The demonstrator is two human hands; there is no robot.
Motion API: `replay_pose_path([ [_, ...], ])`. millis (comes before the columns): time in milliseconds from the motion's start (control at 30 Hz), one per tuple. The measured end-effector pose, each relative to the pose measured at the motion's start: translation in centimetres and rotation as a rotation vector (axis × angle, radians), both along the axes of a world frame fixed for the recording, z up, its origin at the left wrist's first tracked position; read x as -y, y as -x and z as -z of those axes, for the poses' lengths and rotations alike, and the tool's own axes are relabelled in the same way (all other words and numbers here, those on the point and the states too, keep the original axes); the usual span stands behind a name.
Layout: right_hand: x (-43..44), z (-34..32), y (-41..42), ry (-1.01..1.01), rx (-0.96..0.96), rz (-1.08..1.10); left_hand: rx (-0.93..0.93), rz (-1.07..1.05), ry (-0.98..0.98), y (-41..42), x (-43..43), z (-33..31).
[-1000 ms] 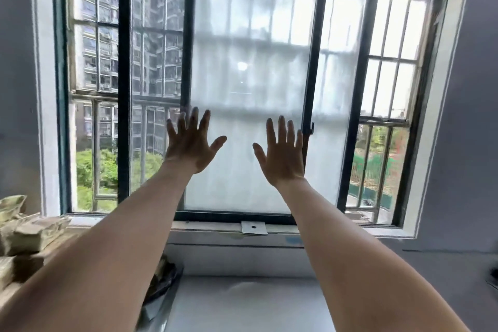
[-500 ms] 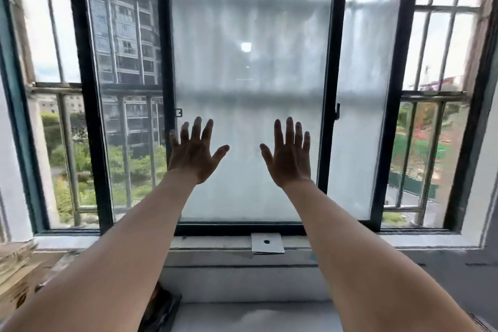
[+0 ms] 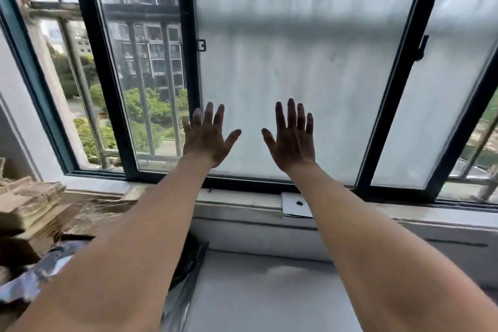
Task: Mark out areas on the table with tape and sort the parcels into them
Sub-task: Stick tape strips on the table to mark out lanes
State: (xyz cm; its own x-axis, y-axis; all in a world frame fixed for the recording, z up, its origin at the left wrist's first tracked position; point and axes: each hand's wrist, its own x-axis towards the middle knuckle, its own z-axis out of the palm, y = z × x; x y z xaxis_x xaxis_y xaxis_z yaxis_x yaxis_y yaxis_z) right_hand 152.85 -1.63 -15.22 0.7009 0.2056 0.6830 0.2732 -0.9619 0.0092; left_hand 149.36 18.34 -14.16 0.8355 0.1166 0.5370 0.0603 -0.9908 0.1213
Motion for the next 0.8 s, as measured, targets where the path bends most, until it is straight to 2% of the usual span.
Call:
replay_pose_path([
  [167,-4.1,9.0,0.0,0.061,-0.178,-0.052,-0.153,-0.043,0.043,0.0,-3.0,9.0],
  [500,-11.2,27.2,3.9,0.133,-0.543,-0.200,-0.442,-0.115,0.154,5.4,-6.4,27.2],
  [800,-13.5,32.4,4.7,0.184,-0.623,-0.215,-0.497,-0.189,0.245,6.7,-8.5,32.9],
])
